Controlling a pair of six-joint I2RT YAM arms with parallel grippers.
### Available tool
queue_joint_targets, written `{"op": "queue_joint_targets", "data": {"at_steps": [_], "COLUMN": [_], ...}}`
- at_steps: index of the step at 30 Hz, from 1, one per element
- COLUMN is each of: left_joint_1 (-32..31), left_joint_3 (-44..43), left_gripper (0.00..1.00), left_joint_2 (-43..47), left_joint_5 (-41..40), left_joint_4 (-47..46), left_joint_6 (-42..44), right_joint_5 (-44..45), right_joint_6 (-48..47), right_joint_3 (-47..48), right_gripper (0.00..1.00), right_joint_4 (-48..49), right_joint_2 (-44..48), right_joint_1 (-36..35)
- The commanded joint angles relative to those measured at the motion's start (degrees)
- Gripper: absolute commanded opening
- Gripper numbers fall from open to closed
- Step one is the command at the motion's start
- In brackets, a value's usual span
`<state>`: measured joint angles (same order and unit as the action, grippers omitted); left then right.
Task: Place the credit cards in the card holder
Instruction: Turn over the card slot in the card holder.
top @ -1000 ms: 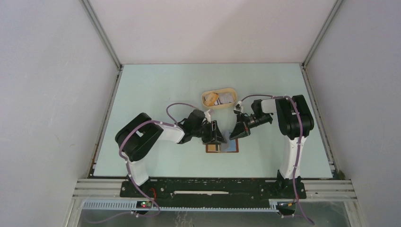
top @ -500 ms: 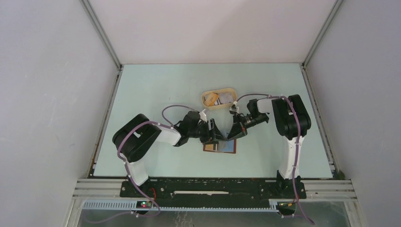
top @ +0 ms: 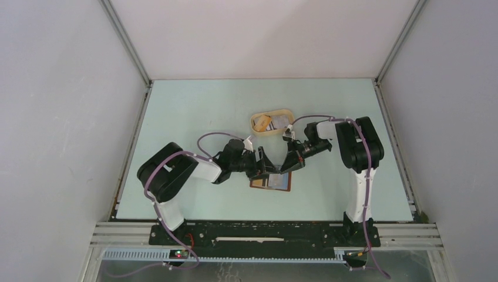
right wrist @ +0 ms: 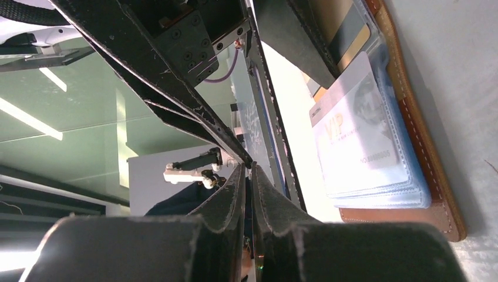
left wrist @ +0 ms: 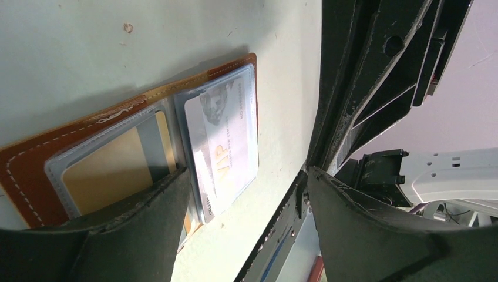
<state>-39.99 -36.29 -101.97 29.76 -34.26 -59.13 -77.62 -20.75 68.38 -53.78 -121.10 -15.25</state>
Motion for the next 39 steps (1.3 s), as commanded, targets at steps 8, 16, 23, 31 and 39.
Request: {"op": "queue_joint_targets", "data": {"at_steps": [8, 16, 23, 31, 39], "left_joint_1": [0.85, 0.31, 0.22, 0.01, -0.05], "left_joint_3": [-0.14, -2.40, -2.29, -2.27, -2.50], "left_gripper": [0.75, 0.54, 0.42, 0.38, 0.37], "left_joint_2": [7.73, 4.86, 4.25, 3.80, 4.21], "left_joint_5": [-9.02, -7.46, -8.24, -8.27, -9.07], "left_joint_4": [8.82, 9.18, 10.88, 10.63, 12.14], "left_joint_6": [6.45, 6.30, 7.08, 7.51, 8.69], "right_joint_5": [19.25, 16.74, 16.26, 15.41, 13.38], "right_joint_6": [5.92, 9.31, 12.32, 10.77, 11.56], "right_joint_3": [-5.39, -6.67, -5.03, -5.06, -5.08], "right_gripper": [0.31, 0.51, 0.52, 0.52, 0.52], "right_joint_4": [11.23, 13.69, 14.30, 13.97, 14.08], "right_joint_2": [15.54, 14.70, 10.07, 12.29, 11.31], "right_joint_1": [1.04, 0.46, 0.69, 0.31, 0.24]}}
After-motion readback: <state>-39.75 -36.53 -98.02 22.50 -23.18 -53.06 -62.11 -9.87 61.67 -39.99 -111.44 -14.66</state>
